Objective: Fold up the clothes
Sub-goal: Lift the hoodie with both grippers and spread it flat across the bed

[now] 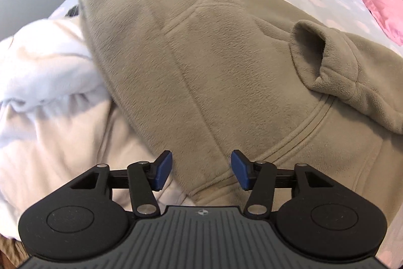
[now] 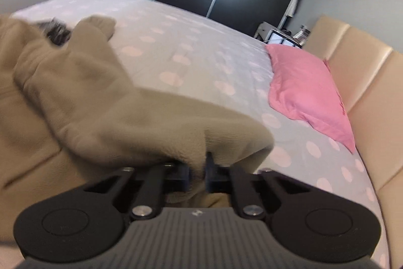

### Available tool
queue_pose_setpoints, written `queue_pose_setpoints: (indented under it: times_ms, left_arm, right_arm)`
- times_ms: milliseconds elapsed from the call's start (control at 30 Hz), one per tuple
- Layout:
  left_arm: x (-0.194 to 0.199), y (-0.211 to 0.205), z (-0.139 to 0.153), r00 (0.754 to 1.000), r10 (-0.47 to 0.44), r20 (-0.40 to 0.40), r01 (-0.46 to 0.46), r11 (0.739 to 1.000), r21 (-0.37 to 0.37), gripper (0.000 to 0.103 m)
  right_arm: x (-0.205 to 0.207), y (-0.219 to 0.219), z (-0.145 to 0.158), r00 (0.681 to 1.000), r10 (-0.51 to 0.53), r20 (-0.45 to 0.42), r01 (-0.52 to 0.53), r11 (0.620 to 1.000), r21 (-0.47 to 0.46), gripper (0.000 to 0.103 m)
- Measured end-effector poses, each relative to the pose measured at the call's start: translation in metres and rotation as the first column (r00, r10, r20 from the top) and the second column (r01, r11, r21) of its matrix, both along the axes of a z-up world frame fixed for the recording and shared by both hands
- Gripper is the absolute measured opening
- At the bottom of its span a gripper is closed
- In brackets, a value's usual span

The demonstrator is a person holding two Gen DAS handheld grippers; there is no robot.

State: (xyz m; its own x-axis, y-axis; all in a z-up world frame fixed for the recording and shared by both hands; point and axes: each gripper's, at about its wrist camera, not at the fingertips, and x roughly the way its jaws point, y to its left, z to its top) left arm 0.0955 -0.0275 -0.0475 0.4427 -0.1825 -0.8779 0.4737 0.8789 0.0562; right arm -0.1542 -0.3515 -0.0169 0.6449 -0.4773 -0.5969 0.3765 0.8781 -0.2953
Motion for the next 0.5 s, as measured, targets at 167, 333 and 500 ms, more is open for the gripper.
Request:
queue_pose_setpoints:
  times_ms: [167,333,500]
  left_arm:
    - [-0.014,-0.009,0.008,0.996,-0.082,0.040,0.082,0.997,0.006,0.030]
    - [-0.039,-0.008,0.029,0.981,-0.175,0.086,0.180,0.982,-0.050,0.030]
    - [-0.061,-0.009,0.052,0.953,-0.277,0.123,0.294,0.944,-0.153,0.030]
  right_arm:
    - [-0.008,-0.035,0.044,0.991,-0.103,0.090,0.106,0.994,-0.038,0.010]
    - [-0.032,-0.072,0.096,0.942,-0.260,0.211,0.289,0.950,-0.119,0.009]
    - [-0.088,-0.112,0.125,0.842,-0.463,0.278,0.509,0.852,-0.123,0.009]
